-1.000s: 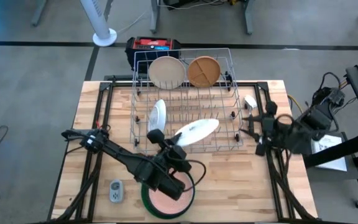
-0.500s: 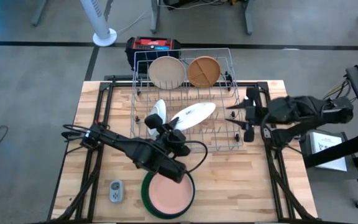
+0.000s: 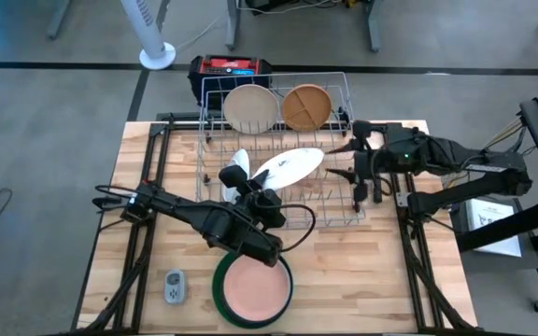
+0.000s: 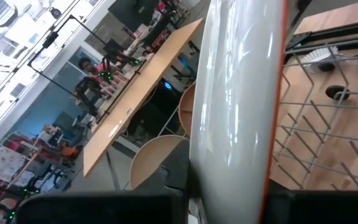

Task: Sort dishes
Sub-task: Put the white patterned plate into the dish rack

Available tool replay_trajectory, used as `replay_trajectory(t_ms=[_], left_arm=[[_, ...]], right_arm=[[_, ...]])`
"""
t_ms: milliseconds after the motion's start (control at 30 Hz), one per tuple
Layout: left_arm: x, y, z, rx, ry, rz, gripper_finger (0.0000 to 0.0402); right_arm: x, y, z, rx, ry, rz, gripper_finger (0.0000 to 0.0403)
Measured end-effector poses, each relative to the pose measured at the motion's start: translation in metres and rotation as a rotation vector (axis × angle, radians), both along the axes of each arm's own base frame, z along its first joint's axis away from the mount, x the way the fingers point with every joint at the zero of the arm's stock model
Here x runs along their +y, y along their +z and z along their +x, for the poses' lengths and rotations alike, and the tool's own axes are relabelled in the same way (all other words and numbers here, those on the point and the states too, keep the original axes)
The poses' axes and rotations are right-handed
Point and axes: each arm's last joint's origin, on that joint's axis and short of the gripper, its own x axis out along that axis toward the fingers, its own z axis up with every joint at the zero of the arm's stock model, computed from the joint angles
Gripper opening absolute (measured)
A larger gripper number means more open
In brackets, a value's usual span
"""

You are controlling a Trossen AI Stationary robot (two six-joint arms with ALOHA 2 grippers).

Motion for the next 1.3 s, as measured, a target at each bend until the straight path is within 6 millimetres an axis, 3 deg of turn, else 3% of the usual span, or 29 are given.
replay_trajectory(t_ms=[200, 300, 800, 967, 1167, 1300], left_arm=[[0.007, 0.0, 0.002, 0.026, 0.016, 0.026, 0.0029], [0.011, 0.0, 0.003, 0.037, 0.025, 0.032, 0.0029], [0.013, -0.004, 0.005, 0.052, 0.022, -0.007, 0.0029], [0.013, -0.004, 0.005, 0.055, 0.021, -0.007, 0.0029], [0.013, -0.004, 0.005, 0.059, 0.02, -0.008, 0.0029], [0.013, -0.004, 0.005, 0.032, 0.026, -0.02, 0.0042]], right_arm=[[-0.012, 0.003, -0.006, -0.012, -0.098, -0.031, 0.0181], [-0.014, 0.005, -0.007, -0.024, -0.036, -0.04, 0.0184], [-0.03, -0.008, 0.044, -0.049, 0.011, -0.201, 0.0178], [-0.029, -0.01, 0.047, -0.05, 0.042, -0.228, 0.013], [-0.028, -0.011, 0.047, -0.048, 0.087, -0.244, 0.0021], [-0.028, -0.011, 0.047, -0.047, 0.089, -0.249, 0.0014]])
